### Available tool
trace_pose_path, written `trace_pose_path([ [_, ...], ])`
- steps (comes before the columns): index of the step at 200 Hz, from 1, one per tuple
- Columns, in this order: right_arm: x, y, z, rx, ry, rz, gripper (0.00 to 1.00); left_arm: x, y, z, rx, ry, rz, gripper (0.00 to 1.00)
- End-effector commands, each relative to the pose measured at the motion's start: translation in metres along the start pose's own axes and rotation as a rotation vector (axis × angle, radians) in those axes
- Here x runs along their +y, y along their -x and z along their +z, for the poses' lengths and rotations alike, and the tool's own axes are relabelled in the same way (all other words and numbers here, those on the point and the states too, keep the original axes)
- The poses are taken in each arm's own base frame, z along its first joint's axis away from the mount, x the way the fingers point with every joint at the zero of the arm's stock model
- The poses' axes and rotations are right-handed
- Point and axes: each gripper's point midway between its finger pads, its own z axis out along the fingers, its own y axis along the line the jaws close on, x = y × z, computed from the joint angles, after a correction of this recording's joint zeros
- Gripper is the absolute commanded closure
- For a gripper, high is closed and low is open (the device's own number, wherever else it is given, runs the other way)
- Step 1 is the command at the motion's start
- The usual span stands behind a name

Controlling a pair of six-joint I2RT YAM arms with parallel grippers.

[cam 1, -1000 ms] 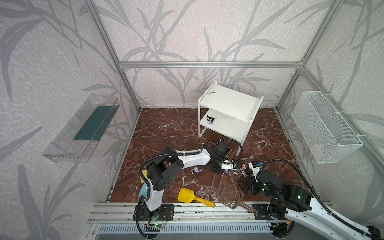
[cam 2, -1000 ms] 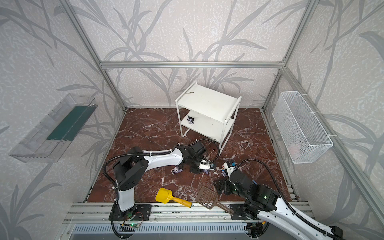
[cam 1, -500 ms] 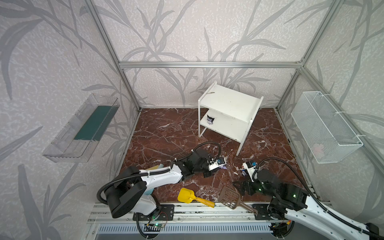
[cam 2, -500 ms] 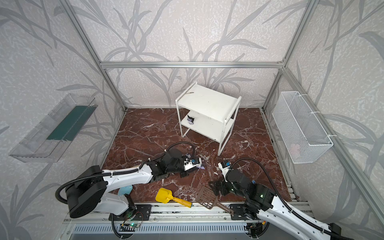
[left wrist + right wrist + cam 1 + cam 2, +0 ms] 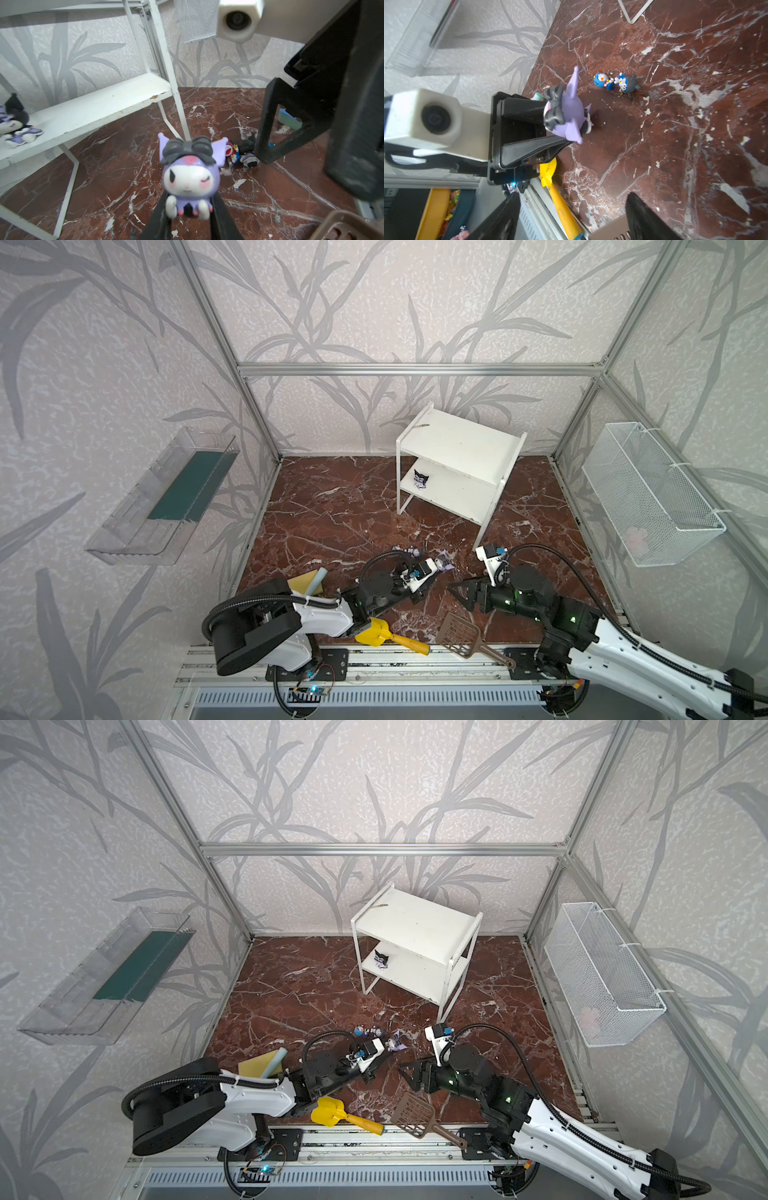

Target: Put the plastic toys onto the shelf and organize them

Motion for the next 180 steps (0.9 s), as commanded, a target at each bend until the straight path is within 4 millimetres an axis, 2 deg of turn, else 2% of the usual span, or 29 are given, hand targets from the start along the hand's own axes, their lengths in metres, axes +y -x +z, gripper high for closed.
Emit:
trace_pose_path([
  [1,0.026,0.025,-0.004,-0.077,0.101,0.061,0.27,0.011,0.029,-0.006,-0.141,0.063,-0.051,0.72],
  [26,0.027,0.036,-0.003,-0.116,0.157,0.111,0.38,0.007,0.03,-0.009,-0.156,0.037,-0.072,0.72],
  [65,0.026,0.054,0.001,-0.151,0.235,0.171,0.44,0.003,0.031,-0.013,-0.172,0.014,-0.1,0.72],
  [129,0.036,0.06,0.012,-0.117,0.261,0.144,0.55,0.003,0.033,-0.015,-0.176,0.01,-0.107,0.72],
  [145,0.036,0.06,0.013,-0.109,0.261,0.146,0.61,0.004,0.033,-0.016,-0.177,0.013,-0.104,0.72],
  [180,0.04,0.06,0.013,-0.105,0.281,0.138,0.84,0.004,0.033,-0.015,-0.175,0.012,-0.105,0.72],
])
